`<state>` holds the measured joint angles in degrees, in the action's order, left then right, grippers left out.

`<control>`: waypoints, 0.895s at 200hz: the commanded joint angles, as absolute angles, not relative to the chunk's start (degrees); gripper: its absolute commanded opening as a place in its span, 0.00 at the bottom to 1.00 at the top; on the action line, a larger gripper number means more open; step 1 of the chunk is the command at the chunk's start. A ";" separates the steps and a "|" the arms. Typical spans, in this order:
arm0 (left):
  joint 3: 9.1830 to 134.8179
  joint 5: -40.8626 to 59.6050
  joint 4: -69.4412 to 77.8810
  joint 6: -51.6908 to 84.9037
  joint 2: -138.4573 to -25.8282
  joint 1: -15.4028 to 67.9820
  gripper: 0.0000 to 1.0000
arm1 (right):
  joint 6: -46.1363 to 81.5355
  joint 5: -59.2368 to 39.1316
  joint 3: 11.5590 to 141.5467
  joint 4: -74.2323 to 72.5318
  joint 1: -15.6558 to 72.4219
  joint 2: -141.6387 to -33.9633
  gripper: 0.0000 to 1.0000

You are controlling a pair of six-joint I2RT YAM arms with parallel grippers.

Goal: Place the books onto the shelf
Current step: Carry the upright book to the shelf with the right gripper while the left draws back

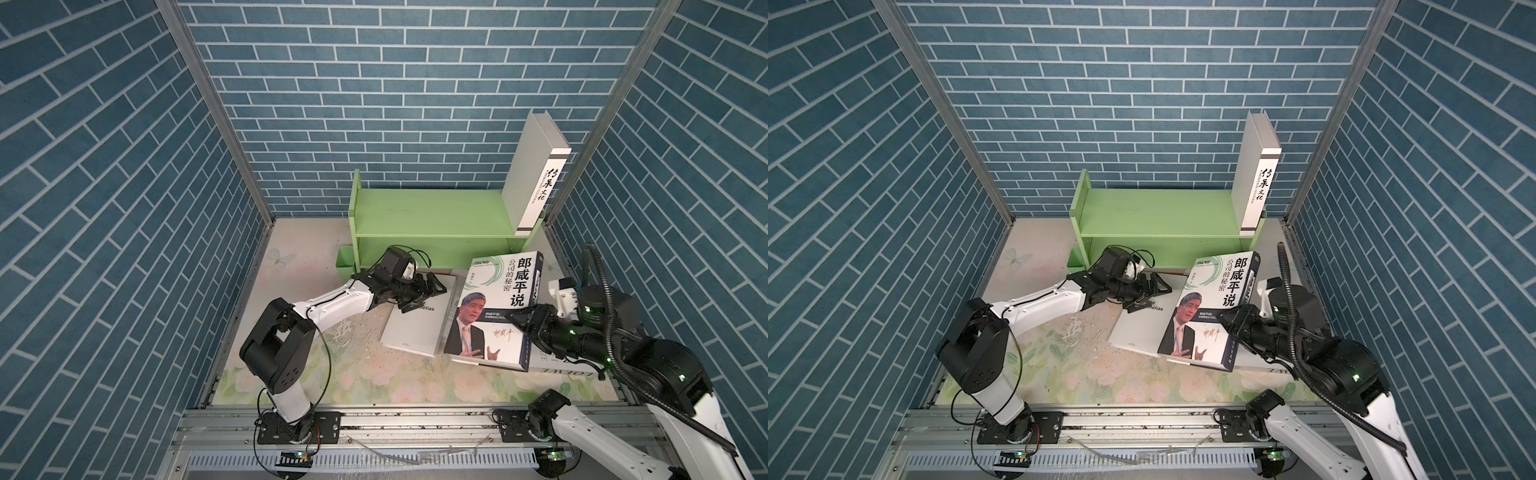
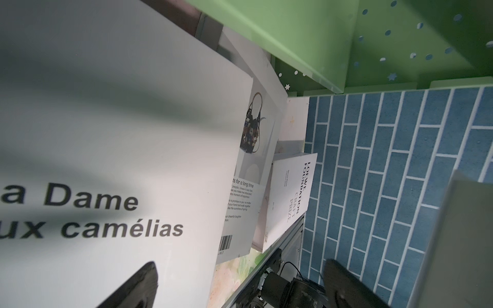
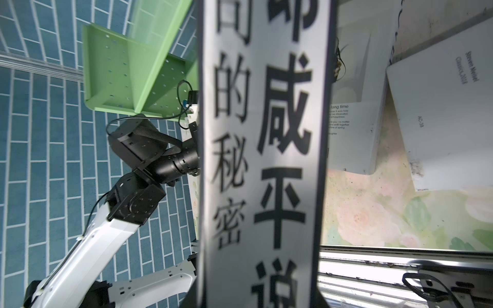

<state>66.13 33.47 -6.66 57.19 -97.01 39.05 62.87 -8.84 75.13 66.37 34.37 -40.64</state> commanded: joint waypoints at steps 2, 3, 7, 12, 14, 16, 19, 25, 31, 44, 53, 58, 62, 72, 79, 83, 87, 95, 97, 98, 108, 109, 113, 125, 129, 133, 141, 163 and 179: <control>65.57 32.17 -8.34 56.26 -94.57 39.43 0.98 | 58.92 -6.31 79.51 68.92 34.28 -41.91 0.37; 65.57 32.17 -8.39 56.25 -94.57 39.44 0.98 | 58.77 -6.32 79.61 68.78 34.28 -42.05 0.37; 65.57 32.09 -8.49 56.25 -94.36 39.46 0.98 | 58.24 -6.48 80.28 68.31 34.27 -42.49 0.37; 65.65 32.00 -8.60 56.01 -94.12 39.47 0.98 | 57.57 -6.57 81.21 67.93 34.29 -43.25 0.37; 65.65 31.93 -8.72 55.93 -94.02 39.51 0.98 | 57.30 -6.59 81.67 67.87 34.28 -43.60 0.37; 65.65 31.91 -8.86 55.82 -93.90 39.47 0.98 | 56.89 -6.55 82.12 67.79 34.23 -43.79 0.37; 65.73 31.83 -9.02 55.62 -93.66 39.46 0.98 | 56.36 -6.47 82.84 67.66 34.28 -44.39 0.37; 65.89 31.69 -9.67 55.07 -93.21 39.53 0.98 | 55.29 -6.34 84.44 67.51 34.32 -45.61 0.37; 66.21 31.34 -10.61 54.06 -92.64 39.63 0.98 | 54.19 -6.16 85.97 67.31 34.29 -46.73 0.37; 67.16 30.07 -13.91 50.98 -91.43 40.02 0.98 | 51.47 -6.28 89.43 66.30 34.30 -49.65 0.37; 67.58 29.71 -15.77 48.81 -90.13 40.38 0.98 | 49.34 -6.70 91.67 64.95 34.30 -51.45 0.37; 67.67 29.59 -16.53 47.85 -89.50 40.55 0.98 | 48.35 -6.84 92.70 64.15 34.29 -52.55 0.37; 67.63 29.54 -16.96 47.11 -88.98 40.68 0.99 | 47.64 -6.89 93.50 63.46 34.28 -53.26 0.37; 67.44 29.84 -17.88 45.52 -87.63 40.87 0.98 | 45.87 -7.12 94.96 60.70 34.23 -54.70 0.37; 67.30 30.09 -18.37 44.50 -86.66 41.04 0.98 | 44.86 -7.05 95.43 58.21 34.27 -55.41 0.36; 67.20 30.21 -18.74 44.00 -86.09 41.04 0.98 | 44.24 -7.05 95.52 56.59 34.32 -55.73 0.36; 67.15 30.38 -19.07 43.42 -85.58 41.09 0.98 | 43.73 -6.94 95.41 54.75 34.30 -56.08 0.36; 67.06 30.50 -19.78 42.34 -84.40 41.13 0.98 | 42.36 -6.47 95.27 51.13 34.27 -56.61 0.36; 67.02 30.50 -19.97 42.22 -84.14 41.13 0.98 | 42.01 -6.36 95.25 50.49 34.28 -56.78 0.36; 66.99 30.50 -20.05 42.07 -83.99 41.13 0.98 | 41.88 -6.26 95.22 50.16 34.28 -56.91 0.36; 67.10 30.42 -21.00 40.82 -82.46 41.11 0.98 | 40.17 -5.44 95.56 45.99 34.29 -58.22 0.36; 67.13 30.37 -21.09 40.67 -82.32 41.12 0.99 | 39.99 -5.40 95.59 45.63 34.28 -58.29 0.36; 67.26 30.35 -21.56 40.29 -81.73 41.11 0.98 | 39.27 -5.36 95.88 44.34 34.28 -59.04 0.36; 67.89 29.75 -23.97 38.70 -79.94 41.05 0.99 | 37.05 -3.31 97.26 41.32 34.25 -61.24 0.35; 68.19 29.26 -25.03 38.12 -79.40 41.05 0.99 | 36.26 -3.01 97.95 40.50 34.28 -62.23 0.35; 68.57 28.72 -26.16 37.50 -78.81 41.04 0.99 | 35.41 -2.78 98.48 39.73 34.28 -63.08 0.35; 69.56 27.29 -28.87 36.37 -77.91 40.98 0.99 | 33.51 -2.21 100.01 38.47 34.28 -64.76 0.35; 72.09 24.88 -33.71 34.50 -75.58 40.49 0.99 | 27.72 1.79 103.14 35.73 34.33 -68.59 0.36; 73.54 23.95 -34.33 34.70 -74.35 39.76 0.99 | 23.17 6.92 103.04 32.58 34.33 -69.98 0.36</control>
<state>70.74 26.96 -29.32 37.67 -76.53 40.58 33.50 -1.17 101.38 41.69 34.37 -68.82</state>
